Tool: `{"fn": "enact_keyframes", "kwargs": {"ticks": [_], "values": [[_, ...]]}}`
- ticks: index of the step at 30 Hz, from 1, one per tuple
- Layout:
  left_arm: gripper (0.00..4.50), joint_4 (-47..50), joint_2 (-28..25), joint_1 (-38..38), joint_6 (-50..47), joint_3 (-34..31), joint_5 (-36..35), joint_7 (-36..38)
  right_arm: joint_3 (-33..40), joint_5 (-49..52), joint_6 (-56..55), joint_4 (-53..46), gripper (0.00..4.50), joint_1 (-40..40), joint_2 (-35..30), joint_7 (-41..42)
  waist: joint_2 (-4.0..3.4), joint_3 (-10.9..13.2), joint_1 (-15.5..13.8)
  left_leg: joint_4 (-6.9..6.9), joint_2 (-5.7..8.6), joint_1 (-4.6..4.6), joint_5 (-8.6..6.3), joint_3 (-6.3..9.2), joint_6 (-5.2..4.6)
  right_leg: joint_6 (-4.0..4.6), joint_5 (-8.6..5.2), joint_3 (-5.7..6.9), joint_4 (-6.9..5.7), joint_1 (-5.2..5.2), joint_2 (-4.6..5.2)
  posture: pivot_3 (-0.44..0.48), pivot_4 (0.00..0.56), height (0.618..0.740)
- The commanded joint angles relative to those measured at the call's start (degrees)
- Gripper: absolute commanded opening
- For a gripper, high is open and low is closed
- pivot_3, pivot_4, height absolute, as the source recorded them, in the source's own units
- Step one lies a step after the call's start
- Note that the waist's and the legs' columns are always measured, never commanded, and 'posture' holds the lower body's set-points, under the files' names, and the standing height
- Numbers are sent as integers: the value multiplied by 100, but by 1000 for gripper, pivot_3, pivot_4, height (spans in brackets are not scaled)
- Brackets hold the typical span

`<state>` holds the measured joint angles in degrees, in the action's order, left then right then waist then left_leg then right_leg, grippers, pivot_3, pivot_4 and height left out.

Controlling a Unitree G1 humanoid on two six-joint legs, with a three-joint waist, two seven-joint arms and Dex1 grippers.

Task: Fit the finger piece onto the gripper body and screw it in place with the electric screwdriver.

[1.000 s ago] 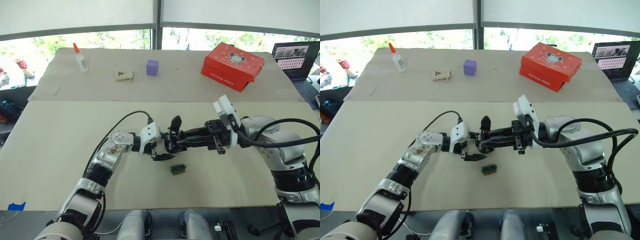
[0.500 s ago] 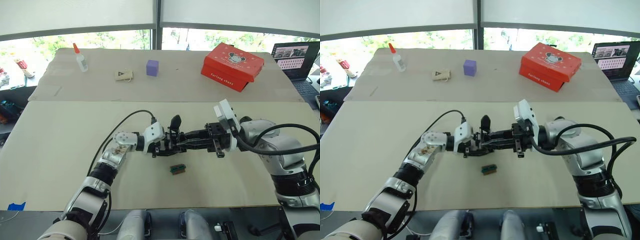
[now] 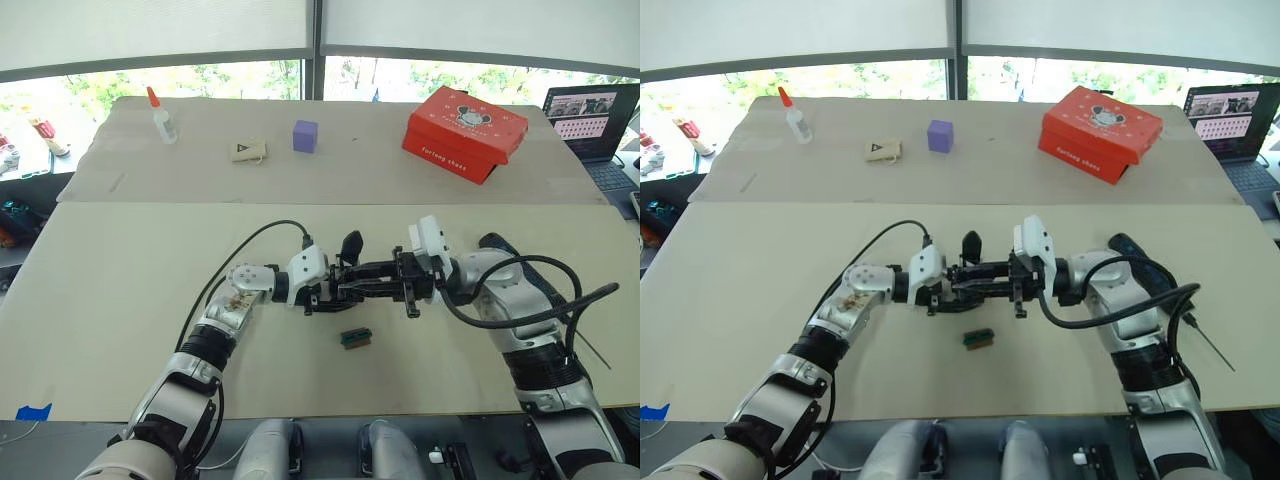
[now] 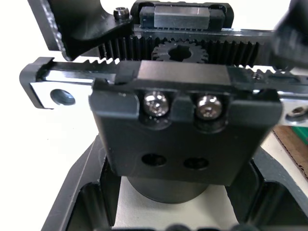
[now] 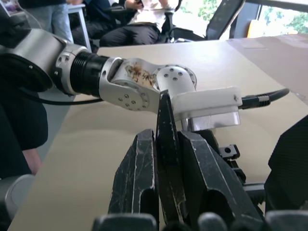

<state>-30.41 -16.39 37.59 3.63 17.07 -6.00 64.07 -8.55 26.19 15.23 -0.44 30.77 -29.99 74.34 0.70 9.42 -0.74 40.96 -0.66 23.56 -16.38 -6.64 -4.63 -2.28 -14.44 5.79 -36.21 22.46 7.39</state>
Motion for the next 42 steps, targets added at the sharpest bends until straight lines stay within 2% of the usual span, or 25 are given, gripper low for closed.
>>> {"fn": "enact_keyframes", "kwargs": {"ticks": [1,14,21,24,32,42], "values": [[2336,127,-50,-33,3,-55,66,-38,-51,-90,-114,164,297,56,-55,163,0,0,0,0,0,-2,0,0,0,0,0,0,0,-1,0,0,150,740],[2336,237,-16,-66,-74,-81,44,-105,-331,-299,-65,796,297,480,75,391,-2,-1,16,-2,-3,-22,0,0,0,0,0,-2,-2,-16,0,0,150,740],[2336,260,-61,-94,-67,-112,38,-97,-484,-482,-92,887,297,265,-132,563,-1,-6,13,-2,-4,-25,0,0,0,1,0,-3,-3,-18,0,0,150,740],[2336,306,-106,-149,-83,-125,26,-76,-460,-551,-268,1196,297,319,-8,477,-3,-19,21,-4,-4,-26,0,0,0,1,0,-3,-2,-19,0,0,150,740],[2336,372,-125,-197,-100,-95,58,-101,-1065,-606,202,1505,297,612,-256,1455,-11,-35,31,-9,-5,-34,-1,-1,0,1,0,-5,-2,-21,1,0,150,740],[2336,474,-166,-232,-189,-130,27,-149,-736,-726,536,1197,297,240,-177,202,-18,-86,46,-12,-9,-43,-1,0,1,2,0,-5,0,-26,2,0,150,740]]}}
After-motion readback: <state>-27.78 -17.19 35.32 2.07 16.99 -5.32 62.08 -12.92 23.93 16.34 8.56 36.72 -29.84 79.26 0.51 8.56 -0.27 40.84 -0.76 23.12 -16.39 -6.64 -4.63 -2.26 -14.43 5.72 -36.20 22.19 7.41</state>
